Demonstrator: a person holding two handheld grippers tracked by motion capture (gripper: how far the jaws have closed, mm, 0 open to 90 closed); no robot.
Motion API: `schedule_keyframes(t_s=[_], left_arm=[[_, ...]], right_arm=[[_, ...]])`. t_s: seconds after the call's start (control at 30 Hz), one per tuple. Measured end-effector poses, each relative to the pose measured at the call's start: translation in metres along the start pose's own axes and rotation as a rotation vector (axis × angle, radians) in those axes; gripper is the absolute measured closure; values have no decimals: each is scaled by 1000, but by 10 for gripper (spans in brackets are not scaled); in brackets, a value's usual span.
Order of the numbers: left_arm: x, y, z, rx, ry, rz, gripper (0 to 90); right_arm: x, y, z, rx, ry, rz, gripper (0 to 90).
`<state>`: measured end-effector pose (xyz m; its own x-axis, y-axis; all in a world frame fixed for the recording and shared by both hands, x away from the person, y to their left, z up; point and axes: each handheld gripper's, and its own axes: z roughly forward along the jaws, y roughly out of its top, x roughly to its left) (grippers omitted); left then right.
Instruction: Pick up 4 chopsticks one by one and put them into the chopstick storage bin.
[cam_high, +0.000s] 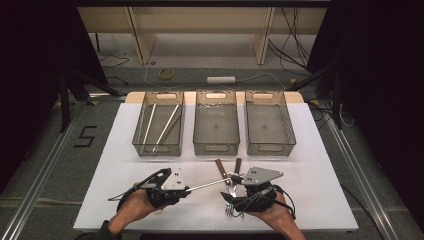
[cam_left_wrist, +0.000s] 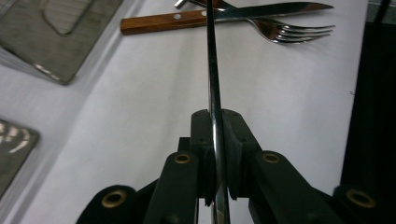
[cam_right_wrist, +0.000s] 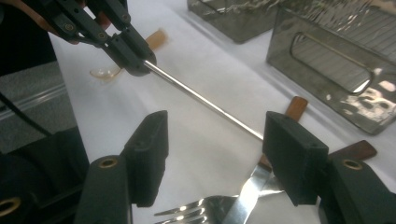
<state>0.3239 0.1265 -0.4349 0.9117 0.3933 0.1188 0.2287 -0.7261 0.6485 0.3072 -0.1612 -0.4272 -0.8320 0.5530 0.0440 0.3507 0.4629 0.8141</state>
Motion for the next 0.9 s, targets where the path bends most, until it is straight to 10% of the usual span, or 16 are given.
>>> schedule_keyframes(t_s=[0.9], left_arm=[[28,-12,-20,-128,122,-228,828]], right_arm=[[-26,-13,-16,-24,-85,91,358]])
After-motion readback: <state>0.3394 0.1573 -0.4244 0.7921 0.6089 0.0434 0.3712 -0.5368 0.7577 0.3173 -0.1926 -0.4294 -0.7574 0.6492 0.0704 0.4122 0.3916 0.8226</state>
